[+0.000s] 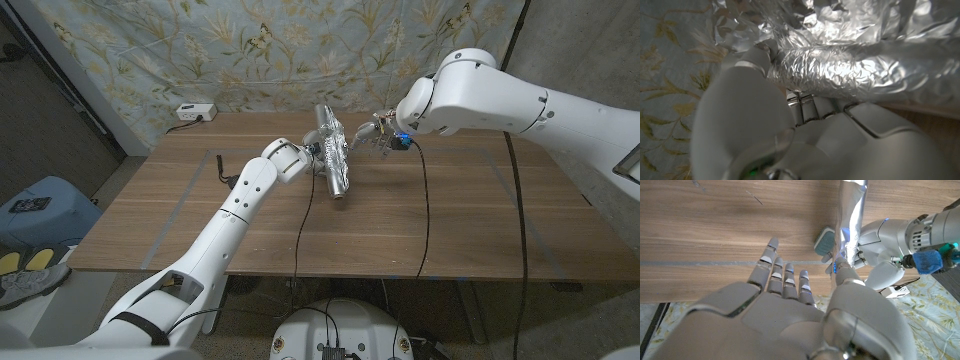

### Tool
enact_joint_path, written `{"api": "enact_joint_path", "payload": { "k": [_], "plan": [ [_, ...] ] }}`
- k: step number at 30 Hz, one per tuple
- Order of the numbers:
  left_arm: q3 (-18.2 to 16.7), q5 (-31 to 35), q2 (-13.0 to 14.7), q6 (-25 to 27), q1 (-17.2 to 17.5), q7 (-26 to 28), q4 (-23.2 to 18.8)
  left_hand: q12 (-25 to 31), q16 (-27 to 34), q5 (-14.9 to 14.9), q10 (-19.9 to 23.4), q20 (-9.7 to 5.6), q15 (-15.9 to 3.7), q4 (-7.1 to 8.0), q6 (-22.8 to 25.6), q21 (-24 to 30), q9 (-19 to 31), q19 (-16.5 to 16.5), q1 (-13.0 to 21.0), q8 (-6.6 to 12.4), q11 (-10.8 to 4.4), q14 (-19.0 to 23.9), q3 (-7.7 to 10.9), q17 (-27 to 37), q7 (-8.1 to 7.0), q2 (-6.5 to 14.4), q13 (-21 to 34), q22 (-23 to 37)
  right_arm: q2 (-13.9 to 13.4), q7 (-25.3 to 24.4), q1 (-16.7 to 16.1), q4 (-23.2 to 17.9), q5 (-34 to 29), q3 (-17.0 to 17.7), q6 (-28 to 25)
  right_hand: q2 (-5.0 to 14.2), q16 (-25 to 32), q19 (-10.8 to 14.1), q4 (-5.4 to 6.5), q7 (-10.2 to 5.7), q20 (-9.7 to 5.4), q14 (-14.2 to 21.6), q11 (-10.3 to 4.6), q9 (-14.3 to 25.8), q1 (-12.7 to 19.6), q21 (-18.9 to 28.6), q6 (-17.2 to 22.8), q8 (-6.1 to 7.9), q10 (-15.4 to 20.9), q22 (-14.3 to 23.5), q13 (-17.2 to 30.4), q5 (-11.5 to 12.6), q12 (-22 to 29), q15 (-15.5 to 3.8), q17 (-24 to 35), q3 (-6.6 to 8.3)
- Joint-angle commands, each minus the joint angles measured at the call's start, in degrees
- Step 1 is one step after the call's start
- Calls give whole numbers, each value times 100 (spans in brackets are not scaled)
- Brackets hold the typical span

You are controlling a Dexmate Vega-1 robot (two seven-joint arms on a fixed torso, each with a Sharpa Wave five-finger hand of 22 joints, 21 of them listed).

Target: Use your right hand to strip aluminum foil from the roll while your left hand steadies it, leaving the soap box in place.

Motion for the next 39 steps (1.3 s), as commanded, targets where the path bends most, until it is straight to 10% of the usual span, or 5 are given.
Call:
{"api": "enact_joint_path", "payload": {
  "k": [1,15,25,39],
  "plan": [
    [30,48,-26,-19,6,-73,-26,20,-16,33,40,10,-336,137,114,23,9,-47,265,42,-46,354,186,34,-42,281,66,5,130,365,303,209,-136,-389,-2,2,55,124,21,400,10,85,9,16,163,49,91,34,112,10,36,-23,48,9,39,37],
    [84,226,-104,-71,-27,-124,104,37,-59,71,50,8,-326,144,113,44,-6,-69,261,60,-58,339,193,55,-51,286,55,3,-216,121,338,-110,358,18,-2,-87,63,215,132,414,159,161,11,35,180,20,166,27,175,15,69,-38,34,44,83,-160],
    [115,302,-129,-18,-47,-197,177,45,-82,92,32,15,-315,146,107,57,-21,-89,259,70,-63,342,194,70,-49,285,56,1,-351,-350,133,-467,509,458,-2,-30,3,341,311,416,224,384,12,54,-472,-3,463,11,418,24,110,89,-5,48,160,-1327],
    [123,445,-159,-30,-21,-274,172,61,-108,117,30,14,-313,148,106,78,-35,-106,259,87,-49,340,192,100,-43,288,51,0,74,128,177,-205,-266,286,2,-91,-7,518,299,424,228,567,11,46,-519,-5,202,-6,526,25,116,176,-14,45,142,-1739]
  ]
}}
